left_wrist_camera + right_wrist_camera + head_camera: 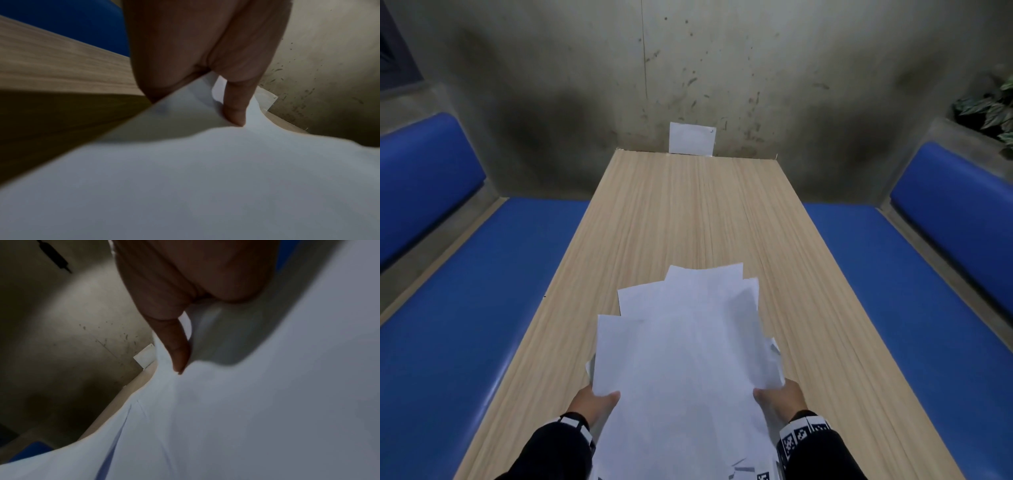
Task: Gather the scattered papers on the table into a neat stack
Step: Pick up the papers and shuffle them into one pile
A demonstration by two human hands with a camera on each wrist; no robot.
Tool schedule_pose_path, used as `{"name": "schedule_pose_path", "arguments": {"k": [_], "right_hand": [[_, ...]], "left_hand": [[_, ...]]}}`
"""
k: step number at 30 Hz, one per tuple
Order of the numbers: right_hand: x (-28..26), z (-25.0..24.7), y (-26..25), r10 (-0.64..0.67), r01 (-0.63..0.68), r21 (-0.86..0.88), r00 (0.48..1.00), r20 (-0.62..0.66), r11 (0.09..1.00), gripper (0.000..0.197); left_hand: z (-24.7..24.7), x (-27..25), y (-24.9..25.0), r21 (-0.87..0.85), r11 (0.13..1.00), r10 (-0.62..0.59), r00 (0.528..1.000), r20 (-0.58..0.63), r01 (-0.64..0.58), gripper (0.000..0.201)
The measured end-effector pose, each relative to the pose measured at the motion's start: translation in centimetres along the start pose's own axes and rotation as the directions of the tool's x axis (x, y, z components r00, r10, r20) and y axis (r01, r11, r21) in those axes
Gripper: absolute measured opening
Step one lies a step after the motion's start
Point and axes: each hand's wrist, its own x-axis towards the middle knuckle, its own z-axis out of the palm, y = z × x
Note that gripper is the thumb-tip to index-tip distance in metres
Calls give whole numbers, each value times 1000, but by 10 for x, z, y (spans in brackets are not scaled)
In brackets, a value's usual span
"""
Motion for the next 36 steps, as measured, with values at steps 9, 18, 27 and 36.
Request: {"name": "schedule_pose_path", "arguments": {"k": [9, 18, 27, 36], "right_hand": [[-46, -94, -65, -379, 414, 186, 904, -198, 891, 16], [-105, -158, -101, -544, 515, 516, 832, -109, 684, 9], [-79, -83, -79, -436, 209, 670, 880, 190, 713, 32], [-76, -61, -86, -496, 358, 621, 866, 58, 697, 59]], "left_hand": [[-3, -3, 9, -17, 999, 46, 999, 25, -46, 36], [-21, -16, 47, -101, 987, 124, 992, 4, -123, 32], [-15, -65, 122, -315, 909, 340, 924, 176, -275, 40], [-25, -111, 151, -809, 560, 523, 834, 177, -180, 47]]}}
